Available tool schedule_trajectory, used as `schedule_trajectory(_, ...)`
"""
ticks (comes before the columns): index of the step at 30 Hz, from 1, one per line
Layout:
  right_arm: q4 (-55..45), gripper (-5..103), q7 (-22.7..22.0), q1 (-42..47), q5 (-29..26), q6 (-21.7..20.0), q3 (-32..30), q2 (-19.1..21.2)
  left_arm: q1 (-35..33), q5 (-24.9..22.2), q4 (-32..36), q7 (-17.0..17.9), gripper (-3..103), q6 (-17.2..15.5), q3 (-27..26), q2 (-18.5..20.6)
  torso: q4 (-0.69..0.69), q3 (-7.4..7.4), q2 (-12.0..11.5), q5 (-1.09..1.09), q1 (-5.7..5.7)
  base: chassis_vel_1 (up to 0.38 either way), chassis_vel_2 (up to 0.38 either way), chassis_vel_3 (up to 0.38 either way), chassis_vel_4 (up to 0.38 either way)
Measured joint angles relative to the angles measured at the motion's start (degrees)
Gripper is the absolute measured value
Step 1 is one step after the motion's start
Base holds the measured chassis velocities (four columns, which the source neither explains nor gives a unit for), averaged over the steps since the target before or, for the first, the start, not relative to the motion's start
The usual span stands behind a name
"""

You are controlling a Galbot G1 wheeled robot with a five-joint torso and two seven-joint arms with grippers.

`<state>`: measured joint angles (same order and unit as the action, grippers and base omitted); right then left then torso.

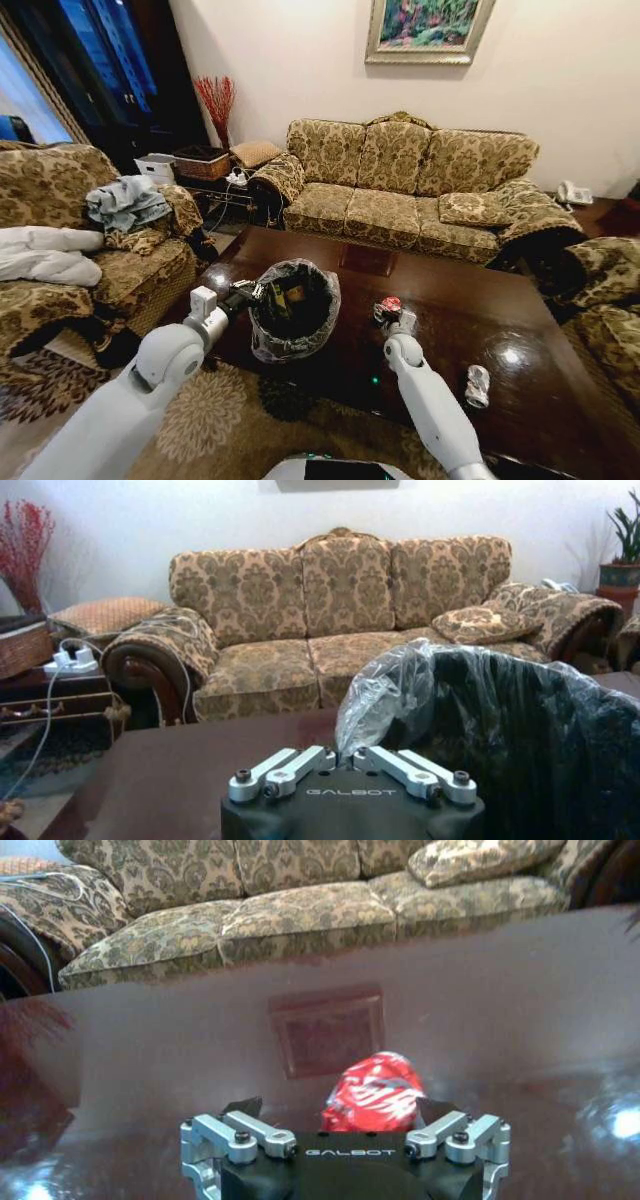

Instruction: Move to the front of the table and place the trash on the table into the trash bin.

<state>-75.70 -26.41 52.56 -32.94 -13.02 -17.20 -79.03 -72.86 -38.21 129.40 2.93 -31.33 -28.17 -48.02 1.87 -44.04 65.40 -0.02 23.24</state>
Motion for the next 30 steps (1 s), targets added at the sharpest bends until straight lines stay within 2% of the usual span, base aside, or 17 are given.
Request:
schedule_trajectory(4, 1.8, 100, 0.0, -1.3, -0.7, -0.1, -0.3, -1.1, -0.2, 0.0, 0.0, 0.0, 3, 0.0, -0.1, 0.0, 0.0, 0.0, 0.0, 0.0, 0.0, 0.0, 0.0, 0.0, 0.0)
schedule_trajectory(13, 4.2, 100, -5.2, -3.6, -4.0, -1.3, -0.8, -3.2, -0.2, -0.3, 0.1, 0.0, 3, 0.0, -0.4, 0.3, 0.0, 0.0, 0.0, 0.01, 0.0, 0.0, 0.0, 0.0, 0.0)
schedule_trajectory(18, 5.0, 102, -5.4, -3.6, -4.6, -1.3, -1.3, -3.5, -0.2, -0.5, 0.0, 0.0, 3, 0.1, -0.6, 0.3, -0.01, 0.0, 0.0, 0.01, 0.0, 0.0, 0.0, 0.0, 0.0)
schedule_trajectory(22, 5.2, 83, -5.8, -3.4, -5.6, -1.3, -1.5, -3.6, -0.1, -0.9, -0.1, -0.1, 3, 0.2, -0.9, 0.5, -0.01, 0.0, 0.0, 0.01, 0.0, 0.0, 0.0, 0.0, 0.0)
schedule_trajectory(24, 5.2, 83, -5.8, -3.3, -5.7, -1.2, -1.5, -3.6, -0.1, -1.0, -0.1, -0.1, 3, 0.2, -0.9, 0.6, -0.01, 0.0, 0.0, 0.01, 0.0, 0.0, 0.0, 0.0, 0.0)
schedule_trajectory(26, 5.3, 71, -5.8, -3.0, -6.0, -1.2, -1.7, -3.7, -0.1, -1.2, -0.1, -0.1, 3, 0.3, -0.9, 0.7, -0.01, 0.0, 0.0, 0.01, 0.0, 0.0, 0.0, 0.0, 0.0)
schedule_trajectory(27, 5.3, 71, -5.8, -3.0, -6.0, -1.2, -1.7, -3.7, -0.1, -1.2, -0.1, -0.1, 3, 0.3, -0.9, 0.7, -0.01, 0.0, 0.0, 0.01, 0.0, 0.0, 0.0, 0.0, 0.0)
schedule_trajectory(29, 5.5, 60, -5.7, -2.6, -6.2, -1.1, -1.9, -3.8, 0.0, -1.3, -0.1, -0.1, 3, 0.3, -1.1, 0.7, -0.01, 0.0, 0.0, 0.02, 0.0, 0.0, 0.0, 0.0, 0.0)
schedule_trajectory(30, 5.5, 60, -5.7, -2.6, -6.2, -1.1, -1.9, -3.8, 0.0, -1.3, -0.1, -0.1, 3, 0.3, -1.1, 0.7, -0.01, 0.0, 0.0, 0.02, 0.0, 0.0, 0.0, 0.0, 0.0)
